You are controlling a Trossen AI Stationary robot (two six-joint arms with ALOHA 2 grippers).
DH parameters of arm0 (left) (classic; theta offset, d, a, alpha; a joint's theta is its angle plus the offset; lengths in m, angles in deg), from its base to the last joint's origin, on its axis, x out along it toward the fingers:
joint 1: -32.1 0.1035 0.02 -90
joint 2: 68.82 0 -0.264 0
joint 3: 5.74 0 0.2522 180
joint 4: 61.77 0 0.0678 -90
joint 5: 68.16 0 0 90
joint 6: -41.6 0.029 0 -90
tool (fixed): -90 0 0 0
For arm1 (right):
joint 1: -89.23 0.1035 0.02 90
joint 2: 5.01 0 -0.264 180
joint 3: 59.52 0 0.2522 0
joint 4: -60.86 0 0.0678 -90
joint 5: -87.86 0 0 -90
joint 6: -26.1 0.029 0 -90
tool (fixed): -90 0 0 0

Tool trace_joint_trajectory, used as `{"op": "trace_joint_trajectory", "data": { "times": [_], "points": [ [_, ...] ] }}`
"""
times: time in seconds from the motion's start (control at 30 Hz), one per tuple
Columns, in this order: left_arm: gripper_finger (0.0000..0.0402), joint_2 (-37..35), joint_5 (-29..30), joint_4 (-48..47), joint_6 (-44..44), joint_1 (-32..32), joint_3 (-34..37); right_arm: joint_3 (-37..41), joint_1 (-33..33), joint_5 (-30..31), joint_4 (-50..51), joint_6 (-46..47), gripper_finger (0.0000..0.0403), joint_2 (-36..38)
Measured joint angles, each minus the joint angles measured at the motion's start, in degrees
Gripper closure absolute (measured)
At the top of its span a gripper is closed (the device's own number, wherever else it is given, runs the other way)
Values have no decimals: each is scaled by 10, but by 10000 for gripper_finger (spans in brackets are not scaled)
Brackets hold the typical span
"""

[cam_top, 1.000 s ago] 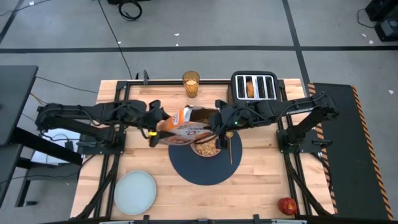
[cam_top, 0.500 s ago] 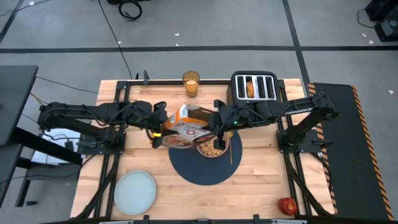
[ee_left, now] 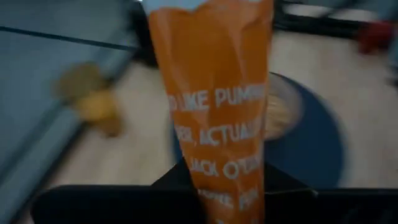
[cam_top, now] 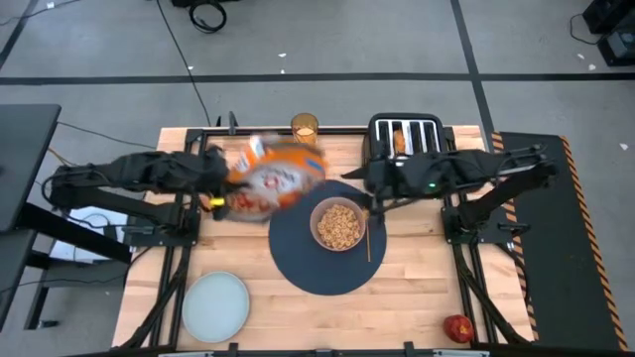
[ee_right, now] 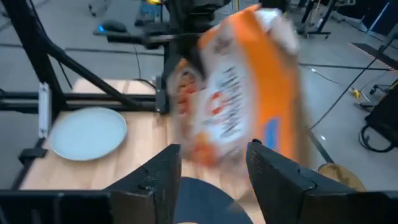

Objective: Arrange a breakfast setting
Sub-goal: Pour the cereal from the cereal box into the bowl

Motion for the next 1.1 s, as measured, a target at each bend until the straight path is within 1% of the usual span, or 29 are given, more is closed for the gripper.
{"op": "trace_joint_trajectory", "data": {
  "times": [0.13, 0.23, 0.37, 0.47, 0.53, 0.63, 0.83, 0.93, 1.0, 1.1],
  "points": [
    [360, -31, 136, -10, -16, 0, 8, 0, 30, 23, 2, 18, 207, 11],
    [372, -49, 217, -11, -47, 0, 38, 0, 55, 48, 5, 27, 208, 4],
    [393, -61, 291, 21, -85, 0, 95, 1, 81, 76, 3, 30, 212, -14],
    [395, -65, 349, 77, -105, 0, 150, 1, 96, 90, 1, 40, 213, -26],
    [395, -67, 401, 131, -110, -1, 192, 1, 103, 97, 2, 47, 213, -34],
    [396, -68, 481, 241, -106, -2, 264, 1, 113, 104, 0, 57, 213, -42],
    [397, -64, 606, 519, -96, 3, 421, 2, 128, 121, -3, 78, 213, -56],
    [397, -54, 649, 651, -91, 12, 502, 2, 135, 132, -9, 79, 213, -63],
    [397, -46, 668, 722, -90, 19, 545, 2, 136, 133, -18, 80, 213, -69],
    [394, -32, 682, 774, -92, 27, 585, 2, 139, 137, -22, 80, 213, -73]
  ]
}}
